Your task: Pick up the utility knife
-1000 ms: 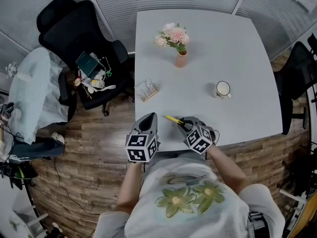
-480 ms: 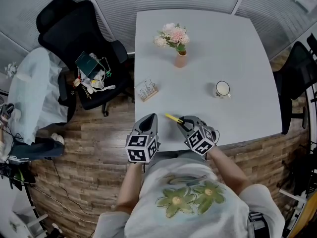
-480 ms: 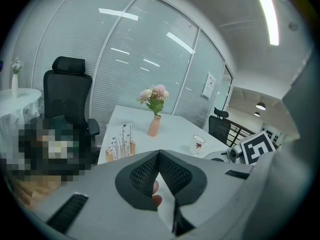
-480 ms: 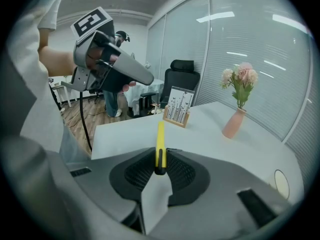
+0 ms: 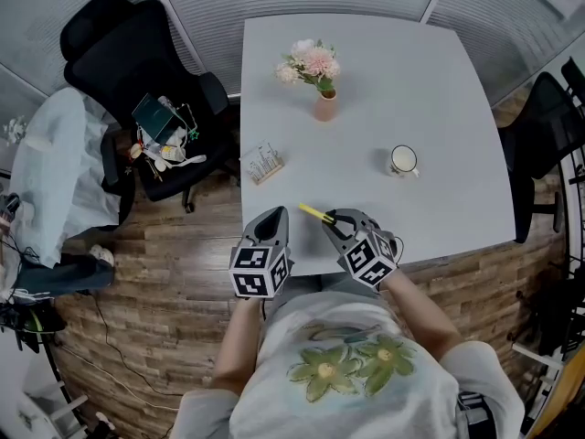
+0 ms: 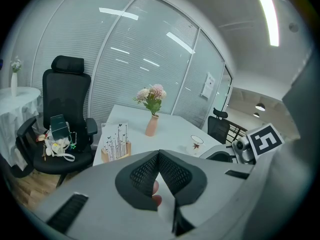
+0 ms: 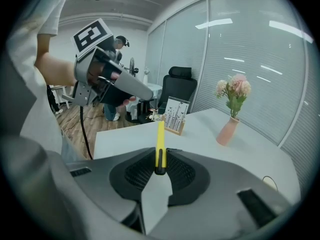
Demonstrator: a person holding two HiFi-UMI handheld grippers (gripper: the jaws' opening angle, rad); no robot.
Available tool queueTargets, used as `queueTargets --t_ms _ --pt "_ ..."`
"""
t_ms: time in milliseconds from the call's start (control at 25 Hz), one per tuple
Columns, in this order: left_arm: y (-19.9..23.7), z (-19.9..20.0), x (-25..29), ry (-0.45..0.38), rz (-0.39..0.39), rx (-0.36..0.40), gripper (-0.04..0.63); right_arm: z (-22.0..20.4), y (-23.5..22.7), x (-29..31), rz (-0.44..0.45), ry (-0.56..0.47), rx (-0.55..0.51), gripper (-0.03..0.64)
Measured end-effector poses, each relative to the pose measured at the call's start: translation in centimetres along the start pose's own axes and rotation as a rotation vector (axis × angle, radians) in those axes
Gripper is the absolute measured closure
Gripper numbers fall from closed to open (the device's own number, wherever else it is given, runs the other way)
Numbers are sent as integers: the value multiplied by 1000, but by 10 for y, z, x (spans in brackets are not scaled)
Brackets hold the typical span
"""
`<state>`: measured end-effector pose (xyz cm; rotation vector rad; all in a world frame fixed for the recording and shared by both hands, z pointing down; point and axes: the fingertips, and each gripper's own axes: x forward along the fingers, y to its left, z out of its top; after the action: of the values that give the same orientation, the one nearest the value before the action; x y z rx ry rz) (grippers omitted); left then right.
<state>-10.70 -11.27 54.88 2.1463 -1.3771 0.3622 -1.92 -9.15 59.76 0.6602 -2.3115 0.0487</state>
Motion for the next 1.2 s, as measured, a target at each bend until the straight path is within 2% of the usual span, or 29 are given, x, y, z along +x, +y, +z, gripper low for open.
queueTargets --t_ms 760,1200 --pt "-27 -2 11 24 38 -34 591 13 -15 -39 54 -39 -33 546" --pt "-33 8 11 16 52 -34 591 31 -25 -56 47 -79 -60 546"
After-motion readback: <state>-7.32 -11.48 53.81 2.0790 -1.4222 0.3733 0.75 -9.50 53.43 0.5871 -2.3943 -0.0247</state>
